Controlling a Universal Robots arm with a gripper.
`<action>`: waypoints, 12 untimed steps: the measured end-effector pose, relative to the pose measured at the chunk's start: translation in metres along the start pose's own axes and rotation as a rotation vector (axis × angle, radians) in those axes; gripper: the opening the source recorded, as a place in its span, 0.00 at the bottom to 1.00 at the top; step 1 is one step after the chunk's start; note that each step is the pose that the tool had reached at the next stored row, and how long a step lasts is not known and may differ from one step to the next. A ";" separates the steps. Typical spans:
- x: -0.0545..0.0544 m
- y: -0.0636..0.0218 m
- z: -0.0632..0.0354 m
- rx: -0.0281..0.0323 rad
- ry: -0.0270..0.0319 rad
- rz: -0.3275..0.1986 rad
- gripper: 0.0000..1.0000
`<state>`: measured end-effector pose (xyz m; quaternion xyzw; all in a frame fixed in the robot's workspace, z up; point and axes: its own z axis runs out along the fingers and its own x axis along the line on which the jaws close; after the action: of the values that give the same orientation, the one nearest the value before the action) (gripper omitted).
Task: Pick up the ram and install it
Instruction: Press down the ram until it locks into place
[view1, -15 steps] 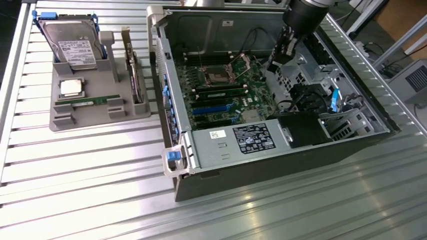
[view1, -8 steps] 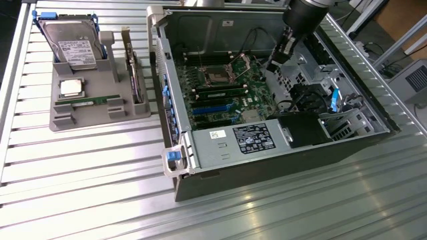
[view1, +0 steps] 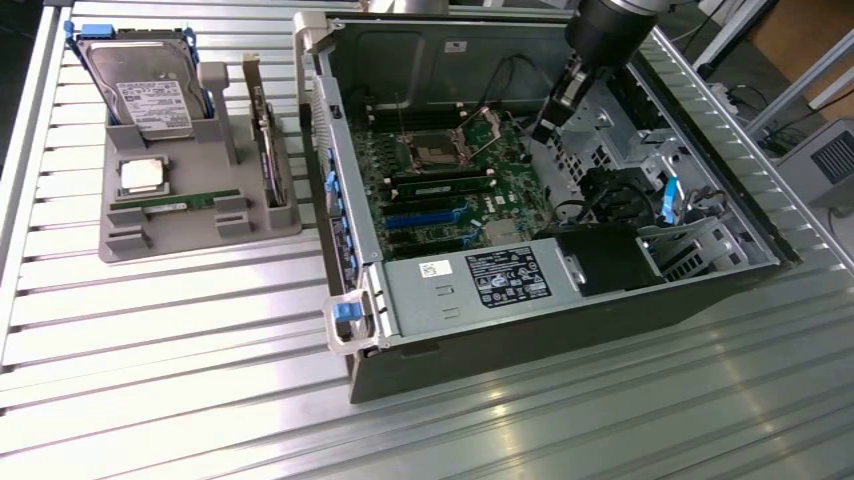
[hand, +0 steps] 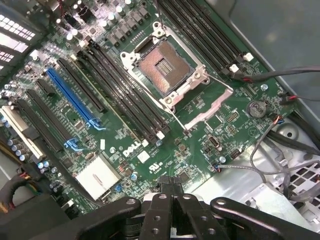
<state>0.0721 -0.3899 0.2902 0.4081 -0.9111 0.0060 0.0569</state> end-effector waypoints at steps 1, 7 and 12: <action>0.000 0.0000 0.0000 -0.0016 -0.0006 0.015 0.10; 0.000 0.0000 0.0000 -0.0092 -0.0030 0.083 0.10; 0.000 0.0000 0.0000 -0.0140 -0.0046 0.128 0.10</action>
<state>0.0721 -0.3899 0.2902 0.3485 -0.9356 0.0023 0.0572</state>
